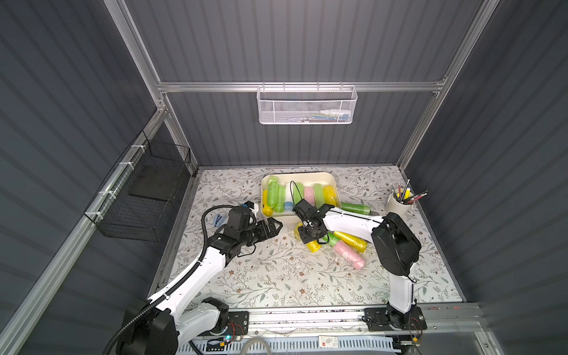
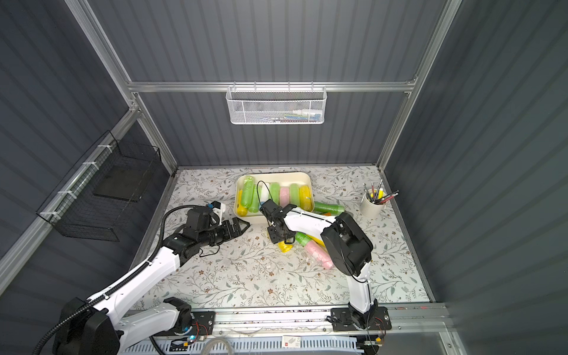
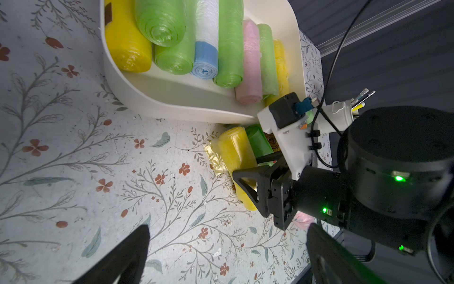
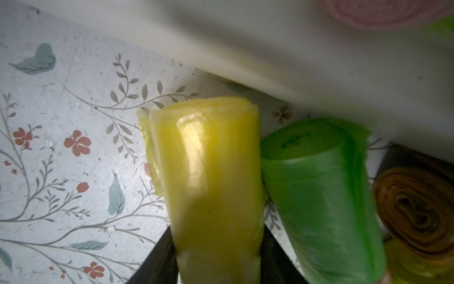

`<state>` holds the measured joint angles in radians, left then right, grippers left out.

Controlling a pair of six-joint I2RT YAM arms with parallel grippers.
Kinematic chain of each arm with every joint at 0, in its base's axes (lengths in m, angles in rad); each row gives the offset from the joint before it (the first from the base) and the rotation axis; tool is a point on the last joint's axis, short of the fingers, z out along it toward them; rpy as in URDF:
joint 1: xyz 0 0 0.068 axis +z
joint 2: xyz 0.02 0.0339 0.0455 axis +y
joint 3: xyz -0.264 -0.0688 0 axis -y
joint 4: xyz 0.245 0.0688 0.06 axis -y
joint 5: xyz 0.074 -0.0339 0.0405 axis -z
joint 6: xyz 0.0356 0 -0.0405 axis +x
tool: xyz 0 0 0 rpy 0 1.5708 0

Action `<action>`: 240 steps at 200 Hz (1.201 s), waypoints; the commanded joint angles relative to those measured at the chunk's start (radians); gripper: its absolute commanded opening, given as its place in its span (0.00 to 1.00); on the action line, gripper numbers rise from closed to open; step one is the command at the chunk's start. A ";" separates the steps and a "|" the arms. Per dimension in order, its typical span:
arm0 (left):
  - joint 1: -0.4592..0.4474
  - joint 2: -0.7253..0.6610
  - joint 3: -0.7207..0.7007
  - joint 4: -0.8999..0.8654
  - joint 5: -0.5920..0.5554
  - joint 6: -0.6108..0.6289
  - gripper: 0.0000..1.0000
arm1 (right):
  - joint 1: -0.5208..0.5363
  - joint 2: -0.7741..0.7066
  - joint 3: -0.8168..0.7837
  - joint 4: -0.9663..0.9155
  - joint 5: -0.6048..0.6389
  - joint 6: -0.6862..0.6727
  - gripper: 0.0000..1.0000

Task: Put the roll of trash bags into the storage box
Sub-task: Pick up the roll of trash bags from the center of the board.

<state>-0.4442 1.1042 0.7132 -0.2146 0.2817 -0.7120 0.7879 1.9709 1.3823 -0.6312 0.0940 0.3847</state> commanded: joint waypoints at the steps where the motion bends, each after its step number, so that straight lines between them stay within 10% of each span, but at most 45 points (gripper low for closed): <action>1: -0.001 -0.001 0.009 0.010 0.008 -0.009 1.00 | 0.001 0.000 0.000 -0.001 0.015 0.011 0.43; 240: 0.000 0.050 0.147 -0.098 0.025 0.091 1.00 | 0.027 -0.336 -0.126 0.118 -0.066 0.134 0.42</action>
<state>-0.4442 1.1690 0.8284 -0.2684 0.3004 -0.6540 0.8082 1.6592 1.2736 -0.5415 0.0185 0.5087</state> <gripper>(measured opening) 0.999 0.427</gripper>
